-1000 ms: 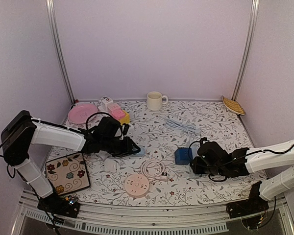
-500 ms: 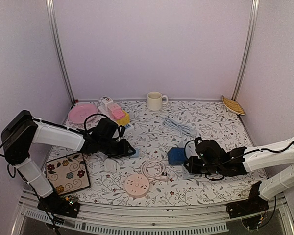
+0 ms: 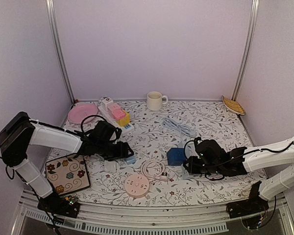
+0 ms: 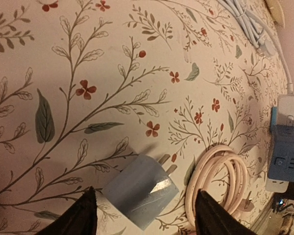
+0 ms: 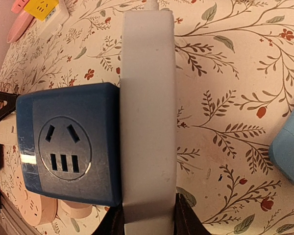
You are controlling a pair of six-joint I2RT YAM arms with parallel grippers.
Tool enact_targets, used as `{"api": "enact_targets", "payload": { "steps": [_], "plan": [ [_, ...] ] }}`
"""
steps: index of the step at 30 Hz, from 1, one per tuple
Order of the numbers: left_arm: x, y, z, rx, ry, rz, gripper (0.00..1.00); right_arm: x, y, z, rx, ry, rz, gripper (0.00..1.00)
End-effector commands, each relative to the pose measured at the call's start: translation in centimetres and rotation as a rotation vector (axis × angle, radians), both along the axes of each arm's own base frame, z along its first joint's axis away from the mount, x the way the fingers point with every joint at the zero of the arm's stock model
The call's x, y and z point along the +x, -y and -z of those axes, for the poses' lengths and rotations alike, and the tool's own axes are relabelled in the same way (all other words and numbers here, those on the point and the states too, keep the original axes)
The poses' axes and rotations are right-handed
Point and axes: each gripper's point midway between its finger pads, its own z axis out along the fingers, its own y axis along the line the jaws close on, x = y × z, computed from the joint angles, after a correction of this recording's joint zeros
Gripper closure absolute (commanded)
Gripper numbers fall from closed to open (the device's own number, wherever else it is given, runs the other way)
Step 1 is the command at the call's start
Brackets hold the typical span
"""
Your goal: Pull the plug off the socket
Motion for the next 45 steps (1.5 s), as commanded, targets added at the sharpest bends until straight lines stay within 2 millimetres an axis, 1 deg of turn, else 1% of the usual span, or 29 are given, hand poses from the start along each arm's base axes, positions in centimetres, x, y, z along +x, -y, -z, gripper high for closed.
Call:
{"api": "enact_targets", "payload": {
  "steps": [1,6,9,12,17,20,26,31,37,40,45],
  "plan": [
    [0.6,-1.2,-2.1,0.008,0.060,-0.032,0.28,1.0,-2.3,-3.5,0.109,0.080,-0.014,0.96],
    [0.4,-1.4,-4.0,-0.004,0.097,-0.041,0.22,1.0,-2.3,-3.7,0.116,0.082,-0.015,0.96],
    [-0.1,-0.7,-5.2,-0.035,0.113,-0.027,0.19,1.0,-2.5,-3.9,0.125,0.084,-0.019,0.96],
    [-1.0,1.0,-6.4,-0.098,0.112,0.001,0.12,1.0,-2.7,-4.3,0.136,0.089,-0.024,0.96],
    [-2.8,4.5,-8.3,-0.209,0.108,0.066,0.08,0.8,-3.3,-4.8,0.146,0.096,-0.041,0.96],
    [-3.6,6.5,-9.0,-0.264,0.099,0.099,0.05,0.7,-3.6,-5.2,0.160,0.102,-0.051,0.96],
    [-5.2,10.2,-9.3,-0.335,0.077,0.163,0.03,0.3,-4.0,-6.1,0.187,0.124,-0.073,0.96],
    [-5.9,12.4,-9.3,-0.366,0.065,0.191,0.03,0.0,-4.2,-7.0,0.227,0.155,-0.095,0.96],
    [-6.6,14.8,-9.5,-0.378,0.066,0.223,0.03,-0.3,-4.6,-7.7,0.236,0.171,-0.114,0.96],
    [-6.8,15.5,-10.0,-0.396,0.072,0.223,0.03,-0.4,-5.0,-7.8,0.239,0.175,-0.120,0.96],
    [-6.6,15.8,-9.3,-0.387,0.065,0.200,0.04,-0.7,-6.1,-8.2,0.247,0.176,-0.142,0.96]
  ]
}}
